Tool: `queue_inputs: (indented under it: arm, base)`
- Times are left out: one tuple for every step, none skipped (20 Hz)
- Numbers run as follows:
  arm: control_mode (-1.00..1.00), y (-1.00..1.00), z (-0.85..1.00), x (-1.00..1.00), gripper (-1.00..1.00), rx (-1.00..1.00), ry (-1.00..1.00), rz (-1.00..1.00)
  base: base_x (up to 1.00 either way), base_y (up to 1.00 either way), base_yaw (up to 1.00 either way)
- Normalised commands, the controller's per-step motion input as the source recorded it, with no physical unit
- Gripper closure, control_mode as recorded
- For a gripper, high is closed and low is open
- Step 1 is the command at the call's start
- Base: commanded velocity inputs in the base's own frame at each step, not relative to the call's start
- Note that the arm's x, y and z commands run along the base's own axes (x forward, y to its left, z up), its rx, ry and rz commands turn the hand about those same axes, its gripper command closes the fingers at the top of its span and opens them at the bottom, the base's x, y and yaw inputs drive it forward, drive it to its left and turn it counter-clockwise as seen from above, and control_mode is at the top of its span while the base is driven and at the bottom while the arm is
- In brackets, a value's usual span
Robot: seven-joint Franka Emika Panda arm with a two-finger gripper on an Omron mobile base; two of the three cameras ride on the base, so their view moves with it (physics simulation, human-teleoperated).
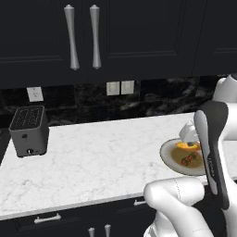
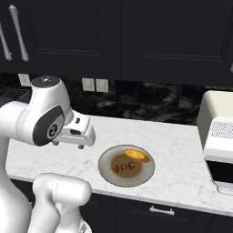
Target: Pick up the kebab skewer and baguette bread, and place them inside the toaster oven. Close the toaster oven door and start by setting the timer.
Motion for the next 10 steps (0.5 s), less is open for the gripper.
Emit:
queue_inputs:
  arm:
    - [-1.00,-0.85,0.00,-0.14,-1.00,0.08,0.06,-0.07]
    - [-1.00,-0.97,-0.03,-0.16,-1.00,0.09,0.06,-0.08]
    - [-1.00,-1.00,-0.02,-0.21,-1.00,0.10,0.05,-0.08]
    - [-1.00,-1.00,0.00,-0.26,-1.00,0.11,0.05,-0.09]
    - [-1.00,-1.00,0.00,-0.29,-1.00,0.11,0.04,-0.09]
    - [-1.00,-0.96,0.00,-0.17,-1.00,0.10,0.03,-0.09]
    - [-1.00,-0.84,0.00,0.00,-1.00,0.08,0.01,-0.08]
    - [-1.00,-0.67,0.00,0.00,-1.00,0.07,0.00,-0.03]
    - [-1.00,-0.49,0.00,0.02,-1.00,0.05,0.00,-0.02]
    - [-1.00,-0.20,0.00,0.16,-1.00,0.02,0.02,-0.06]
  base:
    - [0.00,0.00,0.00]
    - [0.00,0.00,0.00]
    - [0.00,0.00,0.00]
    - [0.00,0.00,0.00]
    - [0.00,0.00,0.00]
    - [0.00,0.00,0.00]
    - [0.00,0.00,0.00]
    - [0.00,0.00,0.00]
    - [0.00,0.00,0.00]
    - [0.00,0.00,0.00]
